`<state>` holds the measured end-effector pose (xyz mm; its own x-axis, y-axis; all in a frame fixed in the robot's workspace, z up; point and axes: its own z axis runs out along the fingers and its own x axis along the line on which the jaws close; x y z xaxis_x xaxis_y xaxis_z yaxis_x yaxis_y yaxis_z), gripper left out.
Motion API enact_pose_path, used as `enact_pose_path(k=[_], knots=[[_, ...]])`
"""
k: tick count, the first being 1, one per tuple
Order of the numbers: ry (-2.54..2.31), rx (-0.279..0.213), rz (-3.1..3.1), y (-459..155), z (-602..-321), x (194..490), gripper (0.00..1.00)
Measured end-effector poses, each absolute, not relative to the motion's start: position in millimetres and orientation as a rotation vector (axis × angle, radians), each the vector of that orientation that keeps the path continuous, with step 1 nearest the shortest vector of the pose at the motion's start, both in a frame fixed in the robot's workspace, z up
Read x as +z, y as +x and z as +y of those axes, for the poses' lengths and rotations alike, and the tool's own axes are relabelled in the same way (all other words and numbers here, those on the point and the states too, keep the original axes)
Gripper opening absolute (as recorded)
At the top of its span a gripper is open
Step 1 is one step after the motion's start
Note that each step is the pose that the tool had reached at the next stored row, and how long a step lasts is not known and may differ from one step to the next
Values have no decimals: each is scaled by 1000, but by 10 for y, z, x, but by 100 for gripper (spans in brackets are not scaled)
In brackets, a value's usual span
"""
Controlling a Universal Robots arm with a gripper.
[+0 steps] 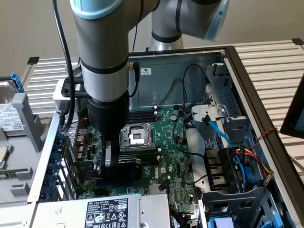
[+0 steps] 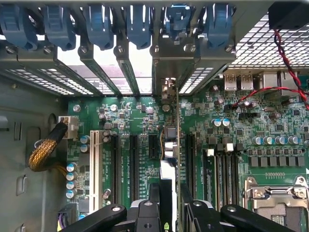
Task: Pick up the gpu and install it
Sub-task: 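Insert the gpu into the slot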
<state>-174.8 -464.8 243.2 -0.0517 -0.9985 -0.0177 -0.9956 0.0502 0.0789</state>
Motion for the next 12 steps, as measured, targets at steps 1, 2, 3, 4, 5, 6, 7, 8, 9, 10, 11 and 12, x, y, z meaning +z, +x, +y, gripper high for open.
enact_pose_path(k=[1, 2, 3, 4, 5, 6, 7, 8, 9, 10, 11, 12], knots=[[2134, -108, -2246, -1749, -4648, 2430, 27], [2134, -108, -2246, -1750, -4648, 2429, 27], [2134, -107, -2245, -1750, -4648, 2428, 27], [2133, -108, -2245, -1751, -4648, 2428, 27], [2133, -108, -2245, -1751, -4648, 2428, 27], [2133, -108, -2245, -1751, -4648, 2428, 27], [2133, -108, -2246, -1752, -4648, 2428, 27], [2134, -108, -2245, -1752, -4648, 2428, 27], [2134, -108, -2245, -1752, -4648, 2428, 27], [2133, -108, -2246, -1755, -4648, 2427, 28], [2133, -108, -2247, -1756, -4647, 2424, 28], [2133, -108, -2246, -1756, -4647, 2429, 34]])
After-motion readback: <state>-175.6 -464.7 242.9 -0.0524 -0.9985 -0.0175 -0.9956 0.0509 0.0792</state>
